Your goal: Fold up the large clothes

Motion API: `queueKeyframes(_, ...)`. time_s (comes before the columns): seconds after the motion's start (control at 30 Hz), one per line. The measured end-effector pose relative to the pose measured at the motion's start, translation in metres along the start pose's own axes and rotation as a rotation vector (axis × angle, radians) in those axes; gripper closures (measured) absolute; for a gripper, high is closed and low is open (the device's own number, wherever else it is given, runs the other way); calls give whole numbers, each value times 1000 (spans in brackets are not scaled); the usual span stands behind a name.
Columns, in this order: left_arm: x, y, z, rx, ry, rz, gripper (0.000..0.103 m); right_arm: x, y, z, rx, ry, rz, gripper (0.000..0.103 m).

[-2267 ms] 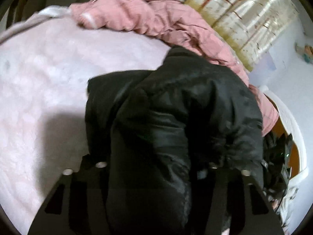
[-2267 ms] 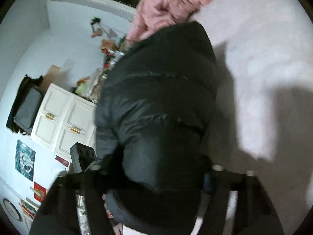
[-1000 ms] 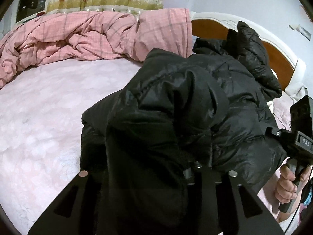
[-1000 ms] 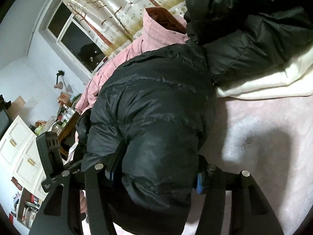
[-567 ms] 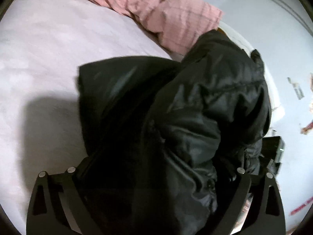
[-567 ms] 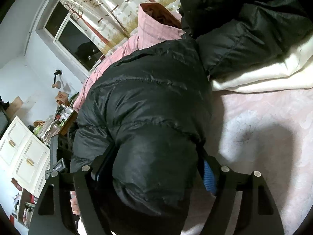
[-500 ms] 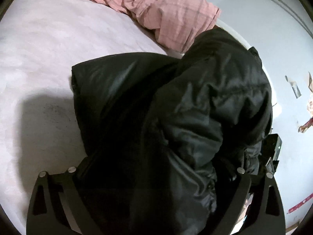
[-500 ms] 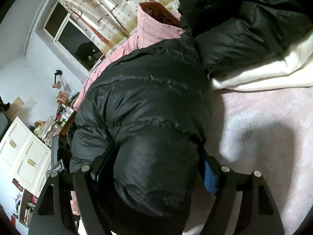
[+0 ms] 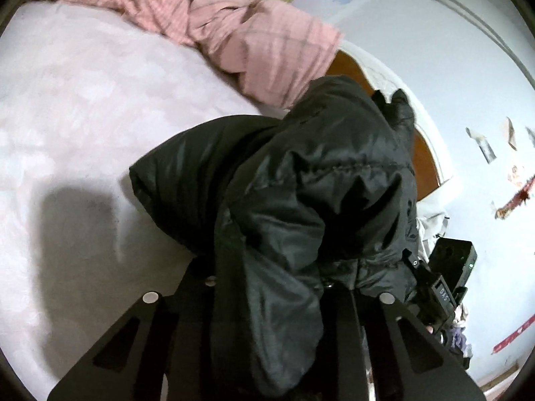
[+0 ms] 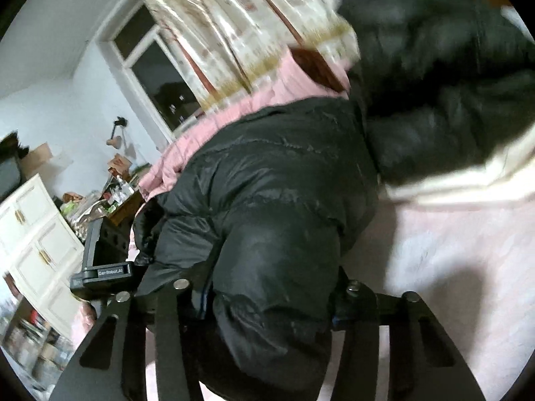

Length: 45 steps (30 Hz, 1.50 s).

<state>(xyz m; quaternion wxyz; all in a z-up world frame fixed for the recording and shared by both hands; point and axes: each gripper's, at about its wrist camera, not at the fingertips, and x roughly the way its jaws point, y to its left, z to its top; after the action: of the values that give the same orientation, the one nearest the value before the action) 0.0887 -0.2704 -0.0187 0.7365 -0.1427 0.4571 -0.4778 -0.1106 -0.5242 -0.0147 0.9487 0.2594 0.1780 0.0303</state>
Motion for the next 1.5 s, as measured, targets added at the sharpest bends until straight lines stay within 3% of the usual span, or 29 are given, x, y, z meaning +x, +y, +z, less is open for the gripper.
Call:
queueKeyframes(0.17, -26, -46, 5, 157, -102, 21, 85, -37, 31, 12, -117, -145, 68, 56)
queueKeyframes(0.3, -41, -92, 29, 250, -169, 36, 85, -63, 55, 44, -204, -203, 32, 56)
queueKeyframes(0.5, -36, -170, 84, 359, -263, 9, 85, -101, 68, 132, -279, -346, -87, 56)
queueKeyframes(0.63, -16, -238, 140, 436, -345, -31, 85, -116, 43, 199, -277, -425, -91, 56)
queueKeyframes(0.73, 18, -271, 175, 439, -320, -55, 84, -119, 4, 240, -218, -428, -177, 56)
queueKeyframes(0.83, 77, -282, 190, 439, -268, -32, 84, -116, -49, 253, -154, -423, -318, 56)
queueKeyframes(0.97, 183, -273, 184, 458, -181, 147, 83, -73, -129, 259, -154, -290, -501, 51)
queueKeyframes(1.07, 248, -253, 178, 459, -120, 258, 80, -45, -183, 264, -57, -198, -533, 43)
queueKeyframes(1.13, 274, -242, 179, 421, -81, 288, 80, -34, -198, 260, -21, -188, -547, 41)
queueKeyframes(1.27, 297, -223, 189, 401, -31, 325, 79, -2, -197, 262, -94, -133, -686, 38)
queueKeyframes(1.33, 298, -217, 199, 370, -10, 305, 76, 6, -192, 268, -95, -117, -717, 32)
queueKeyframes(1.43, 280, -219, 206, 391, -40, 323, 54, -5, -183, 274, -67, -162, -757, 11)
queueKeyframes(1.5, 264, -225, 205, 437, -86, 371, 21, -20, -174, 275, -57, -206, -766, 0)
